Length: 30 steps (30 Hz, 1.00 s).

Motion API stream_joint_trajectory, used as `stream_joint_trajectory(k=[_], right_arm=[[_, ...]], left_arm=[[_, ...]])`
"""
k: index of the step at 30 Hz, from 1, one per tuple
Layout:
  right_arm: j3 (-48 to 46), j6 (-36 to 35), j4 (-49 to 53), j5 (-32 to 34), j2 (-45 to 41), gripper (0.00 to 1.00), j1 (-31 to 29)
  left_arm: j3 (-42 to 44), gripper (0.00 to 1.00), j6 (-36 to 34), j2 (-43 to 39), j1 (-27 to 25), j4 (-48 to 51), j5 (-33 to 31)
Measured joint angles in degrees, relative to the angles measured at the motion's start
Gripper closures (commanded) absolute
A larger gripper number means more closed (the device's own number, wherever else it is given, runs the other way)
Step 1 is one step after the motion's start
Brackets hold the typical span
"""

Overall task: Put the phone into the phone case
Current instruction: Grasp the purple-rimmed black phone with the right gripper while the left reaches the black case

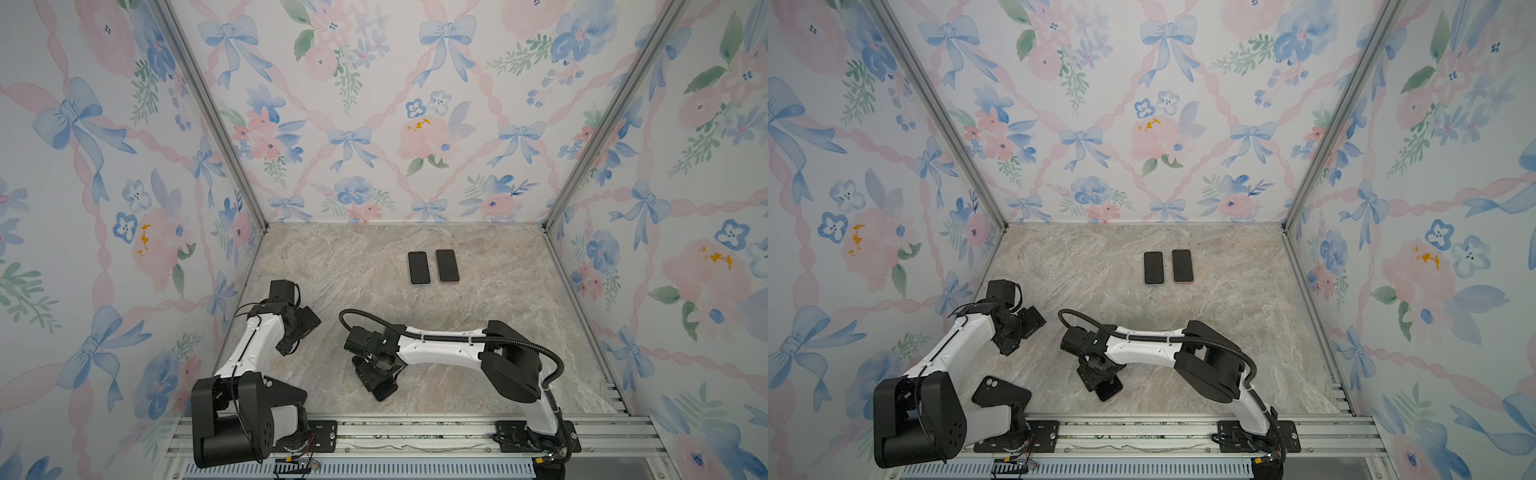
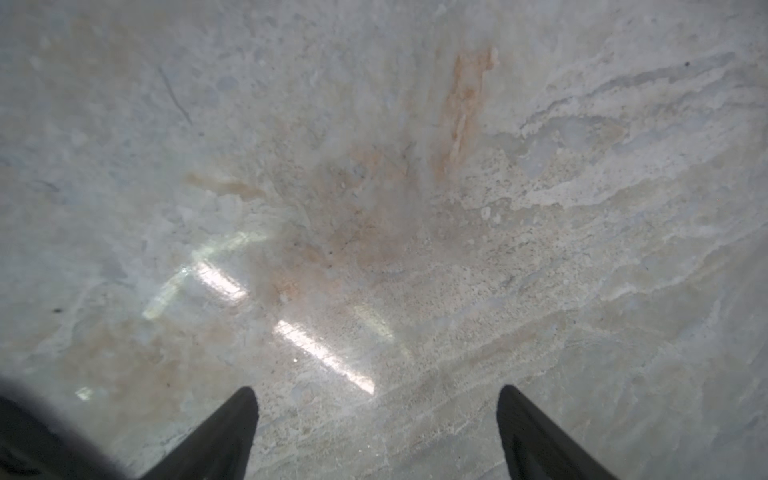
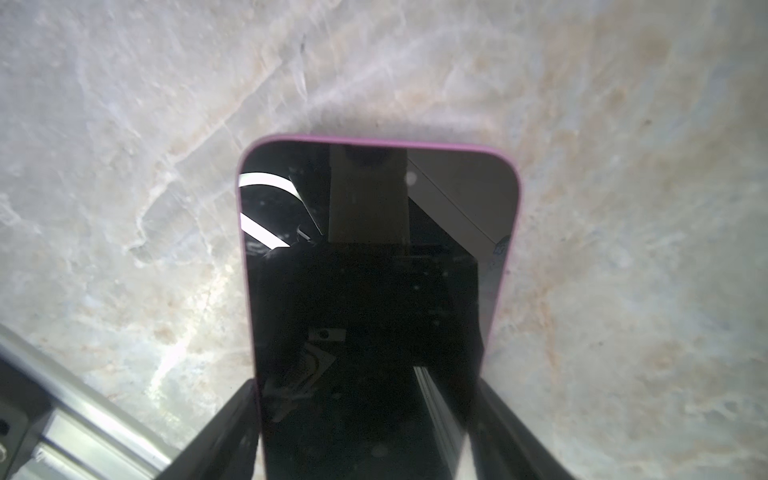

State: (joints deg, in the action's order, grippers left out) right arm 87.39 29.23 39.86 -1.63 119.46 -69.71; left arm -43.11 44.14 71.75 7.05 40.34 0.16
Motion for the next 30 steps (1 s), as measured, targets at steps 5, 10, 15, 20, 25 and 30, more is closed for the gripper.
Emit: stream_joint_trajectory(k=[5, 10, 15, 20, 25, 30], right_arm=[[-2.7, -2.0, -2.9, -1.4, -1.6, 0.30, 0.7], [-3.8, -2.7, -4.4, -2.8, -2.2, 0.31, 1.4], [-3.8, -2.9, -5.9, -3.4, -2.2, 0.31, 2.1], [-4.2, -2.9, -6.8, -3.8, -2.2, 0.31, 2.3], [-4.3, -2.9, -7.5, -4.0, -2.3, 0.31, 2.6], [-4.5, -2.9, -7.8, -4.0, -2.4, 0.31, 2.6]], left_arm=[[4.9, 0.21, 7.3, -4.6, 0.4, 3.3, -4.5], [9.0, 0.23, 13.5, -4.8, 2.5, 5.5, -7.6], [10.6, 0.23, 18.0, -5.4, 2.8, 6.1, -8.3], [15.5, 0.26, 22.1, -10.7, 2.8, 6.1, -8.3], [16.3, 0.26, 24.2, -13.2, 2.8, 5.9, -8.6], [10.2, 0.25, 25.0, -12.3, 2.8, 10.9, -10.5]])
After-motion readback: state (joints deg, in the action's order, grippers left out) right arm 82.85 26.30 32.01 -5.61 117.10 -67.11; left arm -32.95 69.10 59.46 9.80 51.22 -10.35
